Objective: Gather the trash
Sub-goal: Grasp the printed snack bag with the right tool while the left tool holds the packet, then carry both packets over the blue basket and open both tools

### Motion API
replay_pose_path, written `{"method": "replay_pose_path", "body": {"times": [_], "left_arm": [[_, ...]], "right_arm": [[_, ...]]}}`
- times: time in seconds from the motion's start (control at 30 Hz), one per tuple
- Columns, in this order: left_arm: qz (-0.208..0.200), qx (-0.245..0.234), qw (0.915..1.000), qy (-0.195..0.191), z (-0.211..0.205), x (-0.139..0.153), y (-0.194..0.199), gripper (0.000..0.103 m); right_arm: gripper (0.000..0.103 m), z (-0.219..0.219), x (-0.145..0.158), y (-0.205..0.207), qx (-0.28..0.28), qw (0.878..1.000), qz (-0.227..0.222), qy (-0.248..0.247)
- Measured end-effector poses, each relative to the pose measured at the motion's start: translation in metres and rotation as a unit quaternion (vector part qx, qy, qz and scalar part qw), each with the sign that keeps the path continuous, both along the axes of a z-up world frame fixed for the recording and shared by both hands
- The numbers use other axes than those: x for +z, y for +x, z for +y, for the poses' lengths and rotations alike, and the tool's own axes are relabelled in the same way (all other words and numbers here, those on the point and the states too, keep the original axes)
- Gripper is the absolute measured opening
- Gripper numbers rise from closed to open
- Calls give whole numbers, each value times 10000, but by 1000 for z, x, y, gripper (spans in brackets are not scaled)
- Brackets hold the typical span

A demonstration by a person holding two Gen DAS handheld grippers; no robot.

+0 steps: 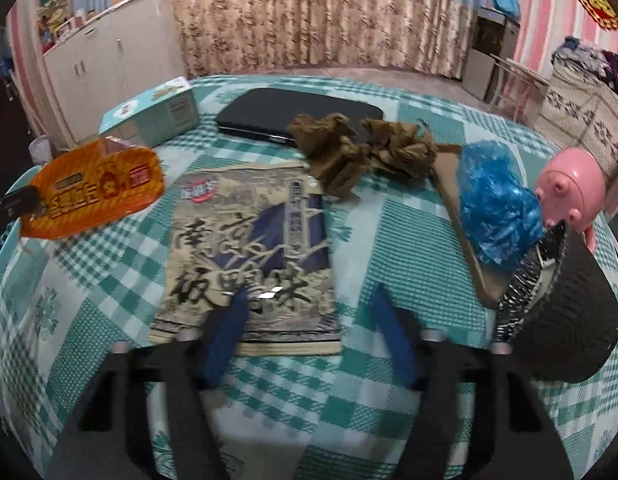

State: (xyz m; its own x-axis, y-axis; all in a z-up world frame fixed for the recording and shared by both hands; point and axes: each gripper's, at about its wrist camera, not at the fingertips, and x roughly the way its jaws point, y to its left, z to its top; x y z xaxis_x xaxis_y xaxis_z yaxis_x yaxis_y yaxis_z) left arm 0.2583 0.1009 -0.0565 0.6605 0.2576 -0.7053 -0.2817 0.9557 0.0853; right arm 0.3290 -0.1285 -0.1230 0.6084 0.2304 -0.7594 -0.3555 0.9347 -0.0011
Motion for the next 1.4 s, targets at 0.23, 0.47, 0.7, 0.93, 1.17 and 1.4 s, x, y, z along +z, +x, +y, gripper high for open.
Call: {"method": "replay_pose_path", "body": {"times": [0.23, 0.47, 0.7, 0.93, 1.17, 1.4], "left_arm": [[-20, -9, 10000, -2, -2, -1, 0, 6], [-167, 23, 9999, -36, -2, 5, -5, 5], [-585, 115, 9981, -160, -4, 30, -28, 5], [-948, 430, 9944, 181, 22, 61, -59, 4], [-845, 1162, 9895, 180, 99, 56, -93, 4], [-647, 1846, 9803, 282, 182, 38, -120, 4]], "right_arm": [[5, -5, 11, -15, -41, 9996, -259, 74], [3, -29, 44, -33, -346, 9961, -732, 355], [3, -45, 68, -42, -439, 9921, -898, 760], [3, -25, 92, -51, -179, 9879, -1186, 984], [3, 27, 92, -56, 239, 9856, -1058, 1298], [3, 98, 85, -64, 932, 9799, -824, 1558]]}}
